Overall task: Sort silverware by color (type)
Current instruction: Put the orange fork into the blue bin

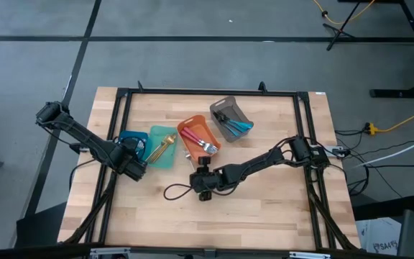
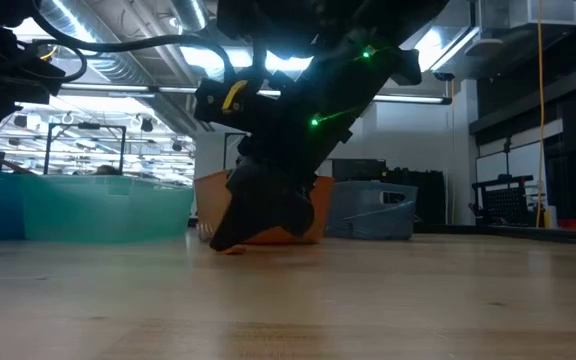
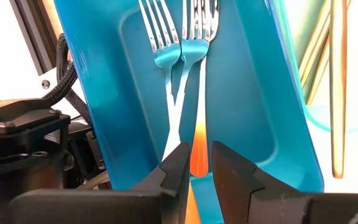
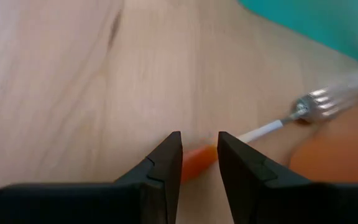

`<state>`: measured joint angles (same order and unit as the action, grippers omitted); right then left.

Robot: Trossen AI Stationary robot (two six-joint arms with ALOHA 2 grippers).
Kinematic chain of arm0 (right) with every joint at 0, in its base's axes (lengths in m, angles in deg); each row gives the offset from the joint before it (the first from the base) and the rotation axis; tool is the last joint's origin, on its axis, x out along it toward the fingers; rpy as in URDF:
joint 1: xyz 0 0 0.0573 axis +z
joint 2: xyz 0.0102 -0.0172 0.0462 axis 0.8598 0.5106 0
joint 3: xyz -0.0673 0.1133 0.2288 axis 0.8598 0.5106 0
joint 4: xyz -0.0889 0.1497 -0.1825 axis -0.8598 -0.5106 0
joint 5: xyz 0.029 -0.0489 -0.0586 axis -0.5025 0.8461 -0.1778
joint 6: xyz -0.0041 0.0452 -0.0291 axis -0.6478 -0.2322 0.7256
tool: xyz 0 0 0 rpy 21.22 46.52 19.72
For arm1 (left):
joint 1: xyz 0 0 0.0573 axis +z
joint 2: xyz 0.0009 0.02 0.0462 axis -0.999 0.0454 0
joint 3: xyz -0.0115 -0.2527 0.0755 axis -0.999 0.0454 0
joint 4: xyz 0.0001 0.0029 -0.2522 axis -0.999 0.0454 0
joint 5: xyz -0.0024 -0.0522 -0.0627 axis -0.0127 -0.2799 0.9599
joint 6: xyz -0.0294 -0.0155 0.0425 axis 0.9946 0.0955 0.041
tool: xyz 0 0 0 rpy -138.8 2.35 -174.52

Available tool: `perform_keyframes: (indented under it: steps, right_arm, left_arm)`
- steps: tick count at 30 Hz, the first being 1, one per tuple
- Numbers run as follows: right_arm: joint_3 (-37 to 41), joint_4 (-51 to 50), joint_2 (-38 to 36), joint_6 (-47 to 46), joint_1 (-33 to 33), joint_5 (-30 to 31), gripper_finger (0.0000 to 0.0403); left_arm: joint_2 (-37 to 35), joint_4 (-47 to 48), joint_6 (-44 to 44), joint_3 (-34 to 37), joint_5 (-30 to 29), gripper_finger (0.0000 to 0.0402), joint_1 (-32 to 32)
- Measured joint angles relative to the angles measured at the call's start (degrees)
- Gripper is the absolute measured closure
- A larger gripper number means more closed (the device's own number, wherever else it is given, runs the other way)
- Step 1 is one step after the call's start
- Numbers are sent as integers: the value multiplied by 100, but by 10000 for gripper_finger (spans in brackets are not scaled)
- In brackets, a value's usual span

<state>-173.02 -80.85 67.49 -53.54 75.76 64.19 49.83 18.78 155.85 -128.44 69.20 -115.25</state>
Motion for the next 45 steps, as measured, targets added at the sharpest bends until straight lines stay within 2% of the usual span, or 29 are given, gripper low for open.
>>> perform_keyframes:
  steps: [13, 20, 26, 32, 39, 42, 45]
  right_arm:
    - [-197, -122, 23, -147, -6, -652, 299]
    - [-656, -779, 11, -128, 19, -766, 299]
    - [-925, -1270, -349, 94, 11, -141, 299]
    - [-934, -1822, -1022, 177, 9, 298, 299]
    - [-934, -3039, -1774, 138, 9, 899, 299]
    - [-934, -3633, -2039, -42, 9, 1038, 299]
    - [-934, -4289, -2244, -307, 39, 1287, 299]
  left_arm:
    - [0, 0, 0, 0, 1, 341, -1]
    - [0, 0, 0, 0, 100, 341, 2]
    - [-26, 87, -9, 0, 836, 341, 8]
    - [-58, 149, -13, -166, 1018, 341, 8]
    - [-59, 204, 82, -970, 305, 341, 8]
    - [-59, -222, 187, -1273, -139, 341, 8]
    - [-59, -1116, 183, -1396, -572, 341, 8]
